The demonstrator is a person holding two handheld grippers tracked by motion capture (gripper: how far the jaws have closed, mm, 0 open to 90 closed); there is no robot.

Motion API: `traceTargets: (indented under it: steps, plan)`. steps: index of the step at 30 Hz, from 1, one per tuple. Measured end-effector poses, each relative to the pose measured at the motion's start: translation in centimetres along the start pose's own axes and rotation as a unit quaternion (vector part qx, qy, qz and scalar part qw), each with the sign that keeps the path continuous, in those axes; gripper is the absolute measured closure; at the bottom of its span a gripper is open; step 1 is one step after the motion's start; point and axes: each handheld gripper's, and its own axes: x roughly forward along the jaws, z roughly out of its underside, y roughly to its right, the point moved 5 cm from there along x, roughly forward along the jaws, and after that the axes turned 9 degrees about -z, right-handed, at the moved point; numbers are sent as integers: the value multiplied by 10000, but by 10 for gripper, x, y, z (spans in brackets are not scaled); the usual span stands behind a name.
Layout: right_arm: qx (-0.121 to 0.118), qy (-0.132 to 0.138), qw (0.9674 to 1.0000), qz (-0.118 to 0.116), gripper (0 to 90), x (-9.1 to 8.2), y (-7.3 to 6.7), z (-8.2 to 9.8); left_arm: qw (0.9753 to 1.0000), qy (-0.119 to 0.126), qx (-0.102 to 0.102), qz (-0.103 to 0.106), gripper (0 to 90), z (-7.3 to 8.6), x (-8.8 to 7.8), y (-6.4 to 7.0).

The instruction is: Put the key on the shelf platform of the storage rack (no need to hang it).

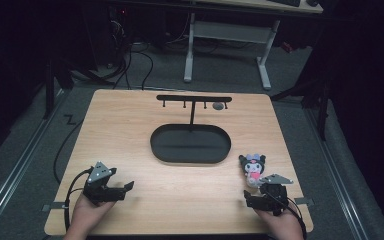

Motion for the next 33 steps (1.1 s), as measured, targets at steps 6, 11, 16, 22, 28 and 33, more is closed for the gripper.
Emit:
traceTargets:
  steps: [6,11,16,22,28,33]
  plan:
    - [-201,-437,9987,138,156,2,6,1,9999,111,-29,-26,151,-2,-2,-1]
    - [-174,-855,9960,-210,160,2,7,-4,10000,73,-24,42,152,-1,0,0]
    - [-153,-1577,9867,-371,174,0,5,-10,10000,45,24,70,153,-1,1,1]
    - [-180,-2093,9771,-341,181,2,6,-9,10000,39,-9,67,154,0,0,-1]
    - [-232,-2544,9665,-243,243,7,8,-5,9999,7,27,131,156,1,2,2]
    - [-157,-2733,9615,-252,287,4,11,-11,9998,6,64,169,157,1,2,3]
